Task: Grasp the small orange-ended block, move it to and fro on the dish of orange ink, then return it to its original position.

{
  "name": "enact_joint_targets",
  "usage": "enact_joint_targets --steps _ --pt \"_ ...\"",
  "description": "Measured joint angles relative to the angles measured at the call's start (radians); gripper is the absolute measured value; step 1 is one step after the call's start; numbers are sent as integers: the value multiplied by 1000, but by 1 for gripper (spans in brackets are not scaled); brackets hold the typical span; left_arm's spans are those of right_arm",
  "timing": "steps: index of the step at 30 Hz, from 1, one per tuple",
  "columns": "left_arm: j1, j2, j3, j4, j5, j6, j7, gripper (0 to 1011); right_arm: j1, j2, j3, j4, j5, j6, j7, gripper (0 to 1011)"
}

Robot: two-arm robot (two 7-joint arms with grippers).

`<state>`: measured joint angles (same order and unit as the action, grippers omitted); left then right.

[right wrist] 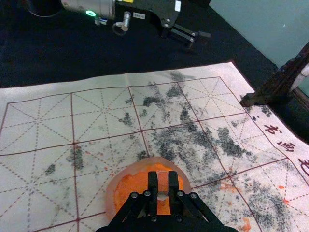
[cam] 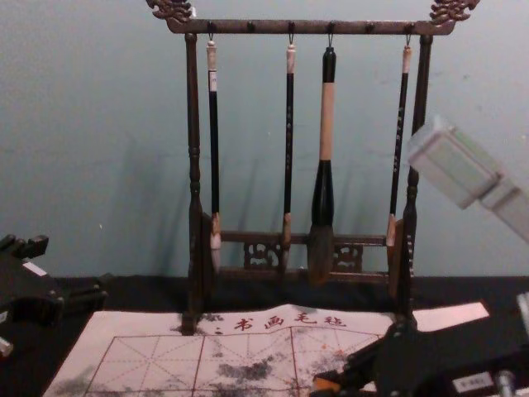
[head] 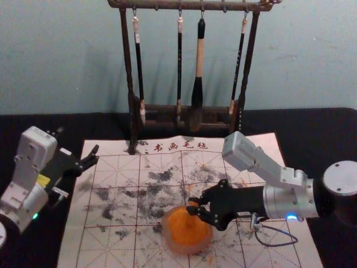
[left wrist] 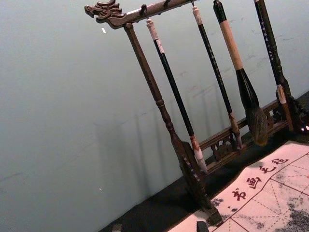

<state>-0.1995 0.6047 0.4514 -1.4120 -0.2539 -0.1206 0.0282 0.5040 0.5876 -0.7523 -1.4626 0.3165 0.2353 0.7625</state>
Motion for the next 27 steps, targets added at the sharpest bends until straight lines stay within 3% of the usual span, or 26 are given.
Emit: enact_joint_targets --steps 16,27 --pt "0 0 0 0 0 0 0 1001 -42 68 9 -84 28 4 23 85" --pt "0 0 0 0 0 0 0 1001 -42 76 -8 -99 31 1 37 86"
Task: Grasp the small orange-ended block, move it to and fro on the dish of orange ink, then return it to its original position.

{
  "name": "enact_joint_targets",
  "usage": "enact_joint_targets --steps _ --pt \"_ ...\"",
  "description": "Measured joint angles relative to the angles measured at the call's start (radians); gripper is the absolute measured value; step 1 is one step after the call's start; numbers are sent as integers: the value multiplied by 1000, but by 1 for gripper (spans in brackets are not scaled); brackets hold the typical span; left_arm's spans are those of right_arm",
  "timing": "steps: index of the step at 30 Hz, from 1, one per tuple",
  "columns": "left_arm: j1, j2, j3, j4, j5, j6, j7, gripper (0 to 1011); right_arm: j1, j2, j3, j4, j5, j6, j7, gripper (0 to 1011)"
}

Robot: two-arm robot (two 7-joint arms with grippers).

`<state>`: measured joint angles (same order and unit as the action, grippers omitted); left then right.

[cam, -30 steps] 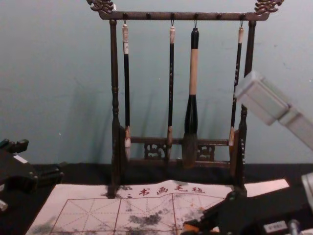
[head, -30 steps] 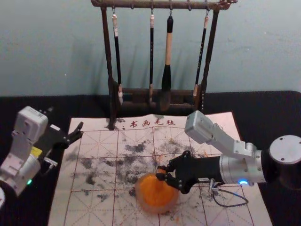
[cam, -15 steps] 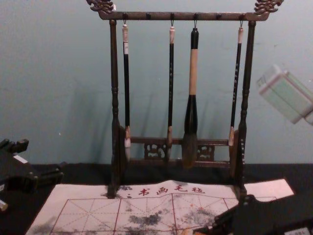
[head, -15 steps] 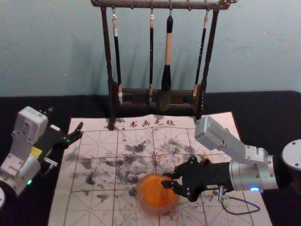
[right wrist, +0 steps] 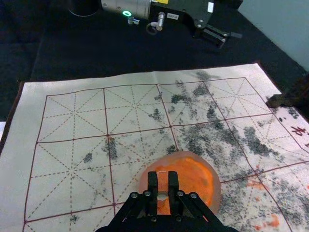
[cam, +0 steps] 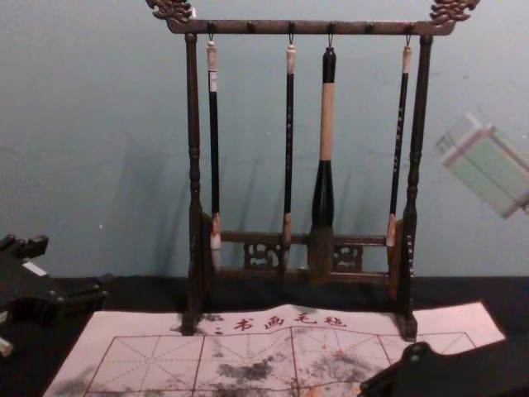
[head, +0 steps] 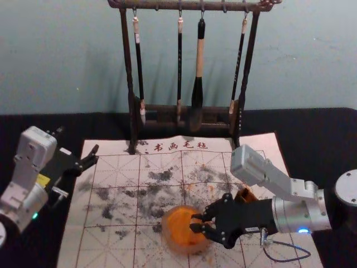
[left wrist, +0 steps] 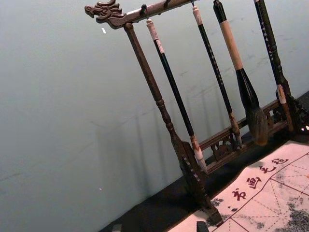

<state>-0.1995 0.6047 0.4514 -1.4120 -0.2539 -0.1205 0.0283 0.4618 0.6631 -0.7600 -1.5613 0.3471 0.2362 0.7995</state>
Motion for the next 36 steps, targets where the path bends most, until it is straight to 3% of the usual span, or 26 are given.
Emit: enact_joint_targets --steps 17,36 --pt "0 0 0 0 0 0 0 1002 32 -39 -33 36 -16 -4 10 86" --pt "0 0 0 0 0 0 0 1001 77 -98 -41 114 -33 3 -13 86"
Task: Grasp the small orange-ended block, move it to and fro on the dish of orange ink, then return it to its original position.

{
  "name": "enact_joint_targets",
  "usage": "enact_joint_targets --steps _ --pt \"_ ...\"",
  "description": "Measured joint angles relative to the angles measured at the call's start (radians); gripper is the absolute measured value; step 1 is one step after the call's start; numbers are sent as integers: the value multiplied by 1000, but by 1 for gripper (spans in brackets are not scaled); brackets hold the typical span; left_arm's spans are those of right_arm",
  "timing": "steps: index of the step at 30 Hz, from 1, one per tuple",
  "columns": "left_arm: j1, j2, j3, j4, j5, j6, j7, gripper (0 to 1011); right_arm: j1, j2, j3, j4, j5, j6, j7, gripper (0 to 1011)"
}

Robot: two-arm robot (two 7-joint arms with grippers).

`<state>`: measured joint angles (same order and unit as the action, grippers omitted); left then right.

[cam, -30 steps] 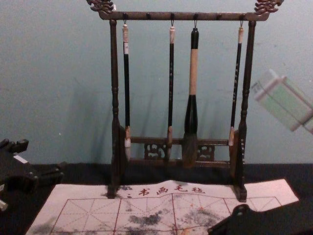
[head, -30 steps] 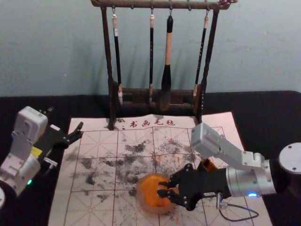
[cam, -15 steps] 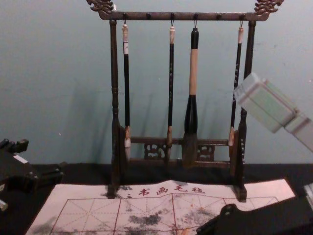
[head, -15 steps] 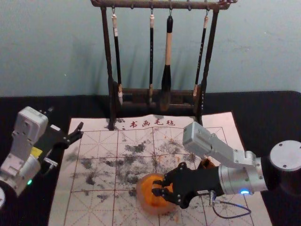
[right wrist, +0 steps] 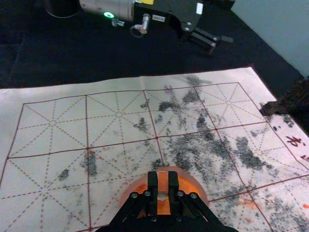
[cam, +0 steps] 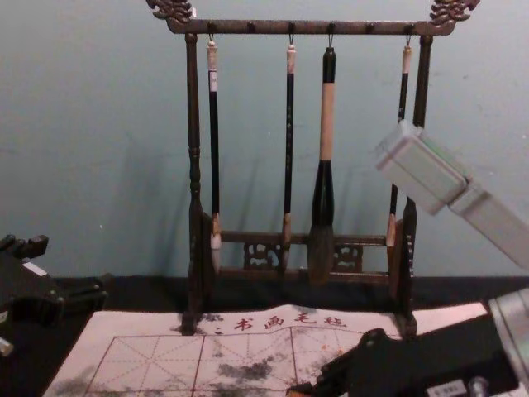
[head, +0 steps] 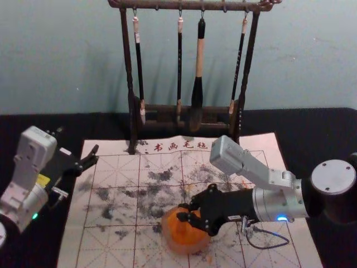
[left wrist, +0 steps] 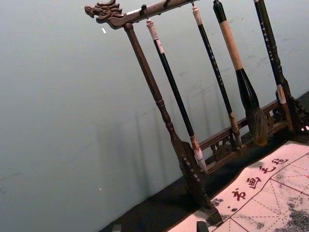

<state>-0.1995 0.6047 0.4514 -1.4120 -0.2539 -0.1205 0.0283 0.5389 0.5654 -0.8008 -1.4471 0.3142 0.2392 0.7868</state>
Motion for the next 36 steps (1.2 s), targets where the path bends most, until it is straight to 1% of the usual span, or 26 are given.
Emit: enact_joint_targets --steps 7,12,18,26,30,36 --pt "0 0 0 0 0 0 0 1001 7 -8 9 21 -3 6 -11 86" --pt "0 0 0 0 0 0 0 1001 7 -3 21 25 -1 11 -14 86" --pt "0 0 0 0 0 0 0 1001 -6 18 37 16 15 14 -13 85" --pt "0 0 0 0 0 0 0 1001 -32 57 57 -25 40 13 -6 85" --pt "0 0 0 0 0 0 0 1002 -46 74 62 -47 49 11 -4 85" --pt "0 0 0 0 0 0 0 1001 -61 89 59 -67 57 10 2 85"
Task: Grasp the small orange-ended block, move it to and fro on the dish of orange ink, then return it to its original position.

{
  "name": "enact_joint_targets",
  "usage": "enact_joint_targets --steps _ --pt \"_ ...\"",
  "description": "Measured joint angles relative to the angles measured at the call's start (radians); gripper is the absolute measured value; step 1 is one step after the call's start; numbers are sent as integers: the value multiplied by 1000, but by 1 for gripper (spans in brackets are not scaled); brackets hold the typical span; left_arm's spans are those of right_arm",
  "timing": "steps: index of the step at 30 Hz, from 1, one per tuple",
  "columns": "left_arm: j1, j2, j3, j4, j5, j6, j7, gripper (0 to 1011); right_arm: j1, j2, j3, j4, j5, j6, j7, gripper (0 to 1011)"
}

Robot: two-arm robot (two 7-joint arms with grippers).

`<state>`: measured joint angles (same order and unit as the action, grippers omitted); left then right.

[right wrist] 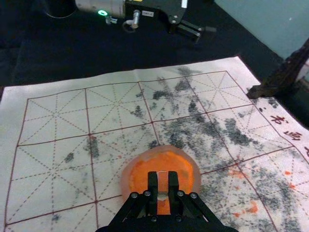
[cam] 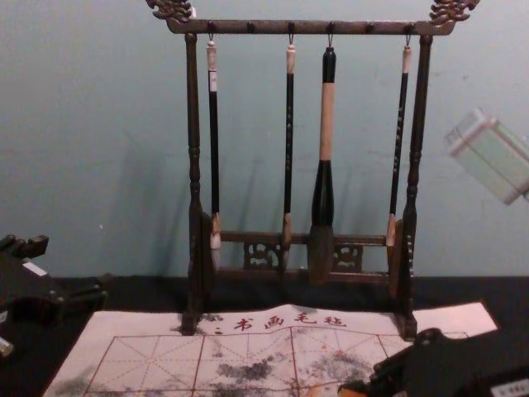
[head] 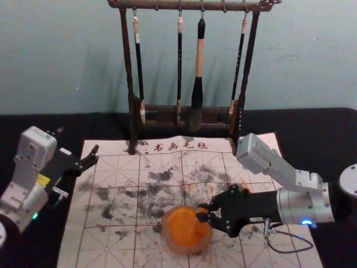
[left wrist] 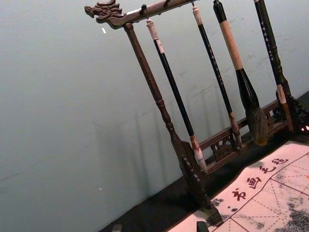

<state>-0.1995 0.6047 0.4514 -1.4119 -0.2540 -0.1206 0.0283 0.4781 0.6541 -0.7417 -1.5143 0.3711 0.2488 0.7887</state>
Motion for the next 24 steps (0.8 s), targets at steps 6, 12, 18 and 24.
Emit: enact_joint_targets --steps 6,12,18,24 --pt "0 0 0 0 0 0 0 1001 -7 8 -5 -13 6 0 7 85" --pt "0 0 0 0 0 0 0 1001 -12 15 -13 -29 12 0 14 86" --pt "0 0 0 0 0 0 0 1001 -11 12 -24 -34 13 -3 20 86" --pt "0 0 0 0 0 0 0 1001 4 -5 -39 -21 3 -7 23 86"
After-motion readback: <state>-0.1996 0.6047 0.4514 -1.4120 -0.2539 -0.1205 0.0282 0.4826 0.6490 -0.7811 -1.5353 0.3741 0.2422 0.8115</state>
